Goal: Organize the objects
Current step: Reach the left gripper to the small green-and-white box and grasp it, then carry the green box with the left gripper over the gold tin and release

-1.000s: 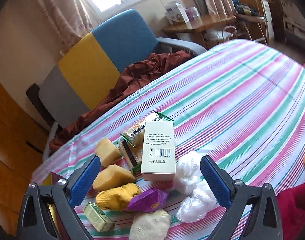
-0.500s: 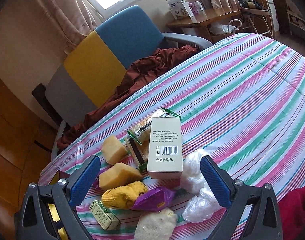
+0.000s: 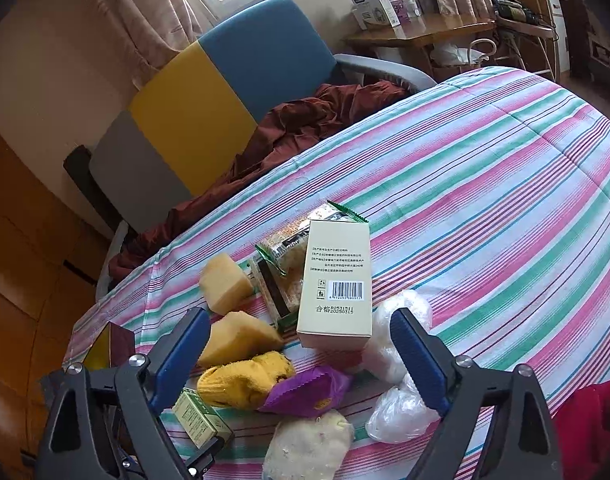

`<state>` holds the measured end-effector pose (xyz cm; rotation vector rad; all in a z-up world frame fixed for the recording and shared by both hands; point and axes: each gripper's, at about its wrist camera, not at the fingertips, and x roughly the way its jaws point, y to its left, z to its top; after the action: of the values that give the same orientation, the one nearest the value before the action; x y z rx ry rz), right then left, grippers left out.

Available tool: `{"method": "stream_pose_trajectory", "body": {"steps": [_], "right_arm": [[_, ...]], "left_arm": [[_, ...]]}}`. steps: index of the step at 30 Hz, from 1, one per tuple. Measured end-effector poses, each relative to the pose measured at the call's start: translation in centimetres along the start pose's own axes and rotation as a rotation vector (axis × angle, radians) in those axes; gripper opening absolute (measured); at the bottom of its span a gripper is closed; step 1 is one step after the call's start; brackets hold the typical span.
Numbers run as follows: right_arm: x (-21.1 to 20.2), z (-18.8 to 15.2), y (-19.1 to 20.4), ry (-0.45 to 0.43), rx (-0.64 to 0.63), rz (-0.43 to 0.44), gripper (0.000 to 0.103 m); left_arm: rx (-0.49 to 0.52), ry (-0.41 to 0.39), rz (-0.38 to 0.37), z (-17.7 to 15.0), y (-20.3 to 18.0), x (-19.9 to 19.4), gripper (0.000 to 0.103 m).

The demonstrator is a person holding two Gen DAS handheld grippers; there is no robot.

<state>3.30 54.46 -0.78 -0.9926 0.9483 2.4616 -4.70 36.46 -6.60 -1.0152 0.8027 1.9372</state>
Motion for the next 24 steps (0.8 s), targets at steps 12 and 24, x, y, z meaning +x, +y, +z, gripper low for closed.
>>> {"method": "stream_pose_trajectory", "body": {"steps": [12,24], "right_arm": [[1.5,-0.9,2.4,0.088,-0.119,0.036,0.074],[4.6,-4.3,7.3,0.230,-0.405,-0.002,0.069]], "left_arm": [[-0.139,-0.082,-0.040,-3.9,-0.9,-2.0,0.074],[-0.202,-0.166,-0.105,-8.3,-1.8,-7.7,0.075]]}}
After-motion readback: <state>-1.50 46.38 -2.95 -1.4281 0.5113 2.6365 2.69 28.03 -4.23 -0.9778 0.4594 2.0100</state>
